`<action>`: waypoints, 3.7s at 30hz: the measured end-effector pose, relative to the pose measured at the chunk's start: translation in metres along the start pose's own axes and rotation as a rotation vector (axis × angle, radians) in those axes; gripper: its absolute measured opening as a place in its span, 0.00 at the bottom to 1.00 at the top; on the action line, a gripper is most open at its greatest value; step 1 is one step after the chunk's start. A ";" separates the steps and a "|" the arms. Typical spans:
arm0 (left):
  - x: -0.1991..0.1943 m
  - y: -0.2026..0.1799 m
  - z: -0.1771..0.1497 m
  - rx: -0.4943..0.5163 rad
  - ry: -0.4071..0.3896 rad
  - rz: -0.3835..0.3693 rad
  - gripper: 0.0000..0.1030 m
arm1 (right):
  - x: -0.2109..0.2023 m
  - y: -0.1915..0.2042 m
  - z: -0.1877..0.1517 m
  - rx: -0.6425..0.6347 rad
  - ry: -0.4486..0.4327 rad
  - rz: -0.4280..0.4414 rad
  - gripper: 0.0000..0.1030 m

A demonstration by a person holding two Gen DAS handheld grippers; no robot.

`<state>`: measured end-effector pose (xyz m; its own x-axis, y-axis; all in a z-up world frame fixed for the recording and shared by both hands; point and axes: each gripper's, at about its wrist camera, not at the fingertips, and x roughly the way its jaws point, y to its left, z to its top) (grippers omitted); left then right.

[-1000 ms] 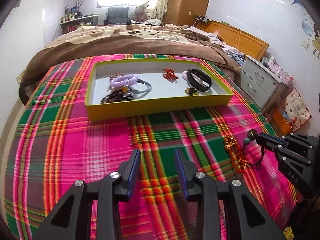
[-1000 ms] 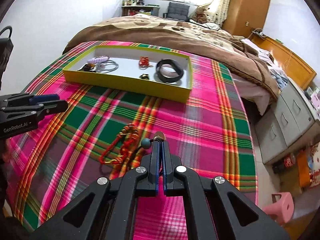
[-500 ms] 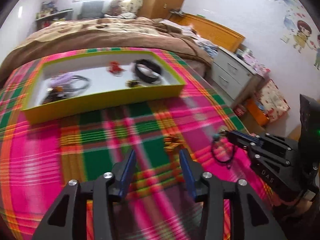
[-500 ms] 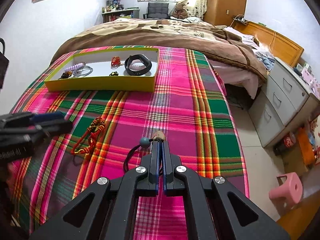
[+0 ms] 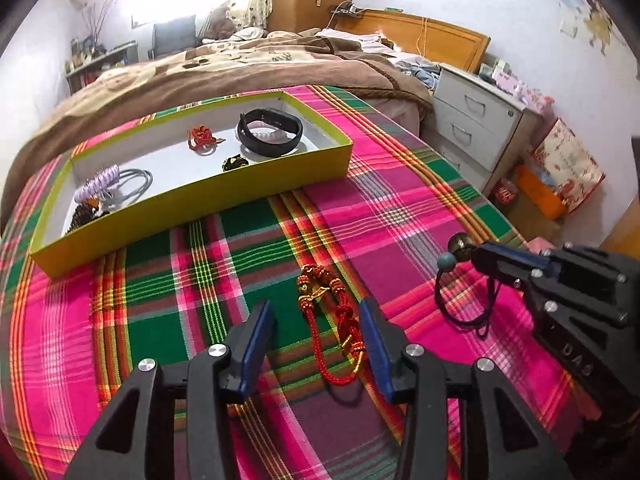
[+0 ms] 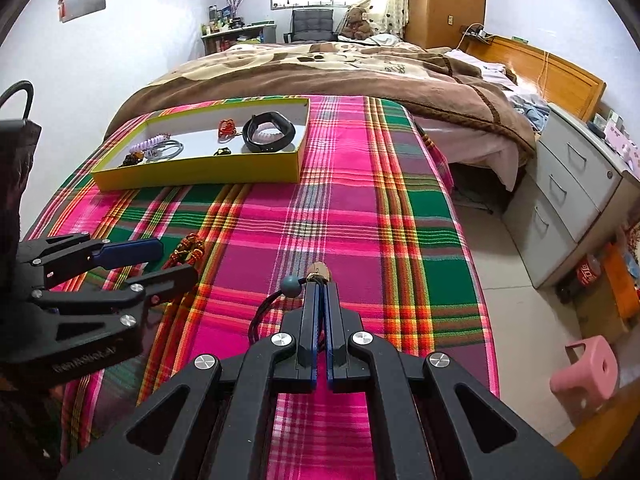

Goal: Organize jewelry
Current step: 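Hold the black cord in the right tool while the left tool grasps the red beaded string, then carry the black cord and red beaded string over the box with both tools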

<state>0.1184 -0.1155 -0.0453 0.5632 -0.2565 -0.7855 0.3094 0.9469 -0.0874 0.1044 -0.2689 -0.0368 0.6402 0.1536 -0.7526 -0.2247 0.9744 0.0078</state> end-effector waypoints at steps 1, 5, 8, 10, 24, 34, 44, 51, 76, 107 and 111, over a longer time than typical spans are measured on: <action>0.000 -0.002 0.000 0.014 0.002 0.023 0.37 | 0.000 0.000 0.000 0.000 -0.001 0.003 0.02; -0.002 0.000 -0.002 0.025 0.000 0.052 0.22 | 0.001 0.000 0.000 0.005 0.000 0.008 0.02; -0.003 0.004 -0.002 0.021 -0.001 0.051 0.13 | 0.001 0.001 0.000 0.008 -0.001 0.012 0.02; -0.005 0.007 -0.003 0.009 -0.005 0.045 0.11 | 0.001 0.002 0.000 0.008 -0.001 0.012 0.02; -0.029 0.024 -0.002 -0.025 -0.081 0.051 0.11 | -0.002 0.005 0.001 0.025 -0.015 0.024 0.02; -0.052 0.041 0.005 -0.059 -0.137 0.080 0.11 | -0.004 0.013 0.011 0.034 -0.037 0.050 0.02; -0.063 0.065 0.014 -0.080 -0.165 0.111 0.11 | -0.004 0.024 0.029 0.040 -0.068 0.088 0.02; -0.064 0.078 0.023 -0.089 -0.173 0.112 0.11 | -0.002 0.031 0.041 0.042 -0.084 0.110 0.02; -0.021 0.145 0.085 -0.196 -0.141 0.082 0.11 | 0.041 0.049 0.124 0.026 -0.122 0.172 0.02; 0.048 0.158 0.091 -0.216 -0.025 0.091 0.11 | 0.108 0.056 0.126 -0.020 -0.020 0.107 0.02; 0.051 0.155 0.088 -0.212 -0.012 0.089 0.11 | 0.108 0.056 0.124 -0.032 -0.022 0.083 0.02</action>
<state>0.2626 0.0010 -0.0446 0.5901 -0.1715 -0.7889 0.0910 0.9851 -0.1461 0.2521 -0.1769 -0.0360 0.6347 0.2373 -0.7355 -0.3007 0.9525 0.0479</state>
